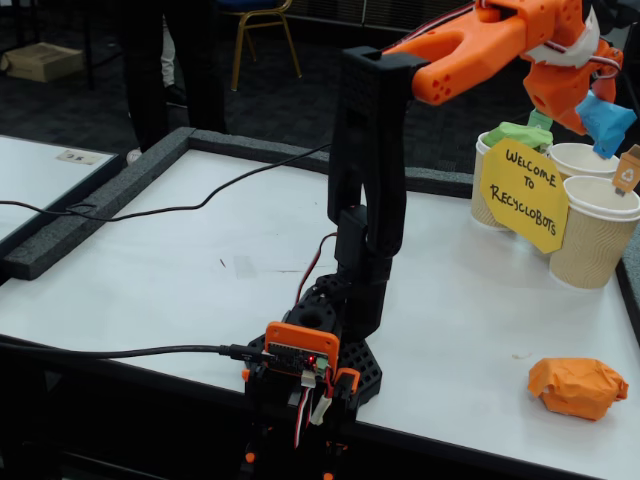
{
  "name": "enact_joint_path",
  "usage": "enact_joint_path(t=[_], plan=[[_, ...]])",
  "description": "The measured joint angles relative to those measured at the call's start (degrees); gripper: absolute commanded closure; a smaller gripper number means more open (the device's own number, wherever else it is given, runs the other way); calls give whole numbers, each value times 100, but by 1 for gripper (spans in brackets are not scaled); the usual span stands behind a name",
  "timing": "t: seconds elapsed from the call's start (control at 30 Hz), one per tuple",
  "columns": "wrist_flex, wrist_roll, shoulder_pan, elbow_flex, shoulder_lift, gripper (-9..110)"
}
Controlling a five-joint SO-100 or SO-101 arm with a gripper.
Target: Sort rubbish by color.
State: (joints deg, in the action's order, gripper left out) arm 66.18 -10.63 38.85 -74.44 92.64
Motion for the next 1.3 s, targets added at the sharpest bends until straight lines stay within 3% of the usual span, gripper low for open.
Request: enact_joint_path(t=[0.27, 0.77, 1.3], plan=[[-466, -9, -26, 88, -26, 101], [-1248, -2514, -369, 308, -211, 100], [-2382, -3841, -624, 853, -1925, 101]])
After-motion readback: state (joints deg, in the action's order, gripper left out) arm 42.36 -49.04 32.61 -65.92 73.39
